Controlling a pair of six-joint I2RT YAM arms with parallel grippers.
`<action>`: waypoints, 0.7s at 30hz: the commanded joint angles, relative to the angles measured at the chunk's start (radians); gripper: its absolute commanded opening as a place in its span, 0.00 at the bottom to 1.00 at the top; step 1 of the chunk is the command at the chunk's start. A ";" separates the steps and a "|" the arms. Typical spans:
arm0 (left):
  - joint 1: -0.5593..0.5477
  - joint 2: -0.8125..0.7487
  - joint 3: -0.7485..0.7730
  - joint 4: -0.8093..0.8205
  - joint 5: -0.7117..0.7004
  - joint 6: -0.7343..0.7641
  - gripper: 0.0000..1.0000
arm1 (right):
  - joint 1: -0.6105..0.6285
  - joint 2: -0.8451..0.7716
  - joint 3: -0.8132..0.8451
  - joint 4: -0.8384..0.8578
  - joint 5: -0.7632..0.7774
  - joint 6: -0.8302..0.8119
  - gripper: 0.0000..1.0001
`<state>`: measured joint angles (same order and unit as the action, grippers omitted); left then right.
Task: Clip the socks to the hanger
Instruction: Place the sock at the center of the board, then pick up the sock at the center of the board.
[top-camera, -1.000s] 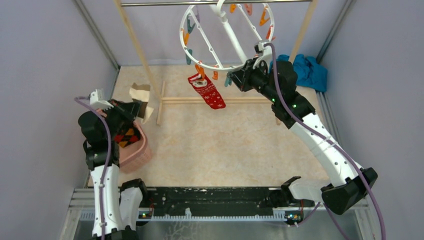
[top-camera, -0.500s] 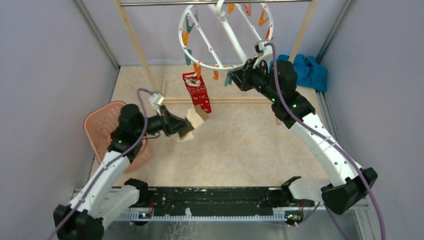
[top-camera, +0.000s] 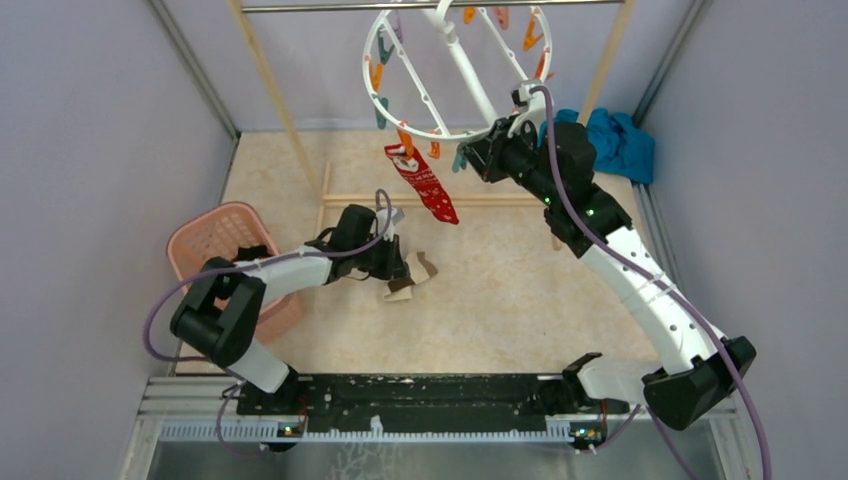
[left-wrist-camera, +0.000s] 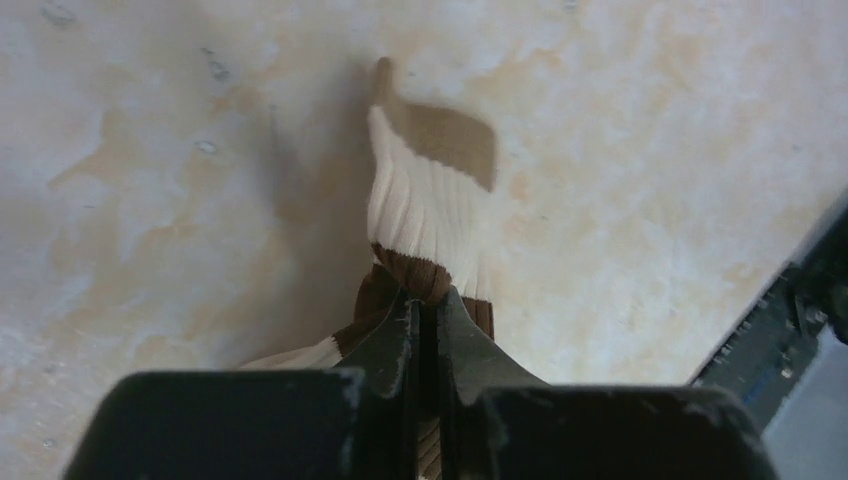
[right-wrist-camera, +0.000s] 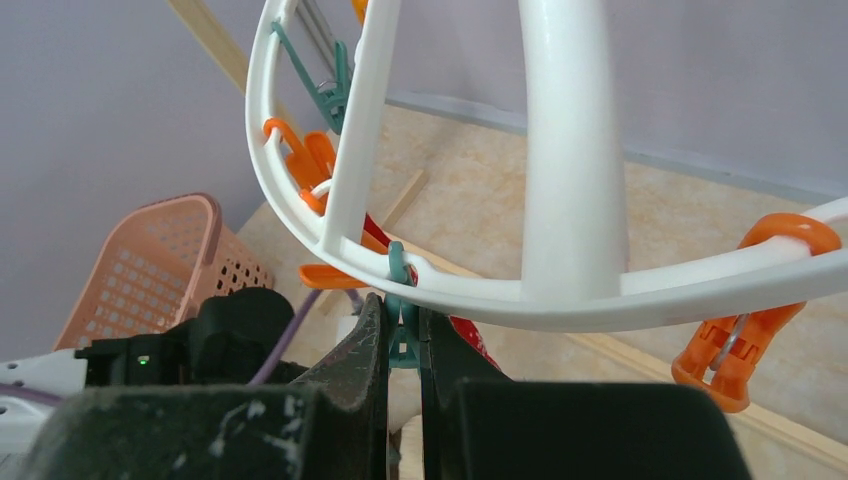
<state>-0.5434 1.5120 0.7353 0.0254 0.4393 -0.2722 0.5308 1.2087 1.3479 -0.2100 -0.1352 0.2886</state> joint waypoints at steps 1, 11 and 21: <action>-0.031 0.083 0.103 -0.102 -0.227 0.038 0.15 | -0.009 -0.032 -0.015 -0.044 -0.004 -0.015 0.00; -0.153 -0.052 0.132 -0.200 -0.616 0.055 0.69 | -0.012 -0.030 -0.032 -0.034 -0.012 -0.013 0.00; -0.381 0.107 0.283 -0.243 -0.820 0.045 0.66 | -0.015 -0.039 -0.032 -0.044 -0.004 -0.018 0.00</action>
<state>-0.8589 1.5196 0.9497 -0.1795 -0.2699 -0.2310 0.5224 1.1976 1.3273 -0.2012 -0.1326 0.2825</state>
